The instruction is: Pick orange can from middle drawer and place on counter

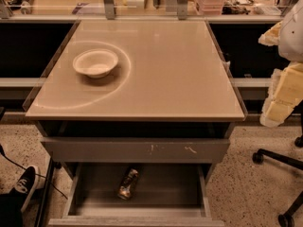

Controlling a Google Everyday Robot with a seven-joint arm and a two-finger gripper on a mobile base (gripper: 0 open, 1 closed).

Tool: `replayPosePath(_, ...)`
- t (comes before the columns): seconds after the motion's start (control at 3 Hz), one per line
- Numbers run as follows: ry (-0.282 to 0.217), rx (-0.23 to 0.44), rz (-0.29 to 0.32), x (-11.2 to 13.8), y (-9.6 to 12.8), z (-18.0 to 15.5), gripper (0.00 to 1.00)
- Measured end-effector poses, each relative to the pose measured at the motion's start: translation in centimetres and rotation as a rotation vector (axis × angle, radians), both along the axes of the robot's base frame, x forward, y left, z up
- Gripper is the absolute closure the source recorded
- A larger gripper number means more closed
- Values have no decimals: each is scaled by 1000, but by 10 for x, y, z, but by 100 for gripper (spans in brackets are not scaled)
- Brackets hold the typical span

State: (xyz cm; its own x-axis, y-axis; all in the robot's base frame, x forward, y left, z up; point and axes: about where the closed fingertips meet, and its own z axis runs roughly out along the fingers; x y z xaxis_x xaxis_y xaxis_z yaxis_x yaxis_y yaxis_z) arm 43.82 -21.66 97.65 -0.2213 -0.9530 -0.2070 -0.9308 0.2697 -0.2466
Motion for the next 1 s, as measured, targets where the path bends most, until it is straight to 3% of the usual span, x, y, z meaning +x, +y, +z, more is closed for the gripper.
replayPosePath(0.67, -22, 21, -5, -6, -1, -2, 0)
replayPosePath(1.0, -108, 81, 24, -42, 19, 4, 0)
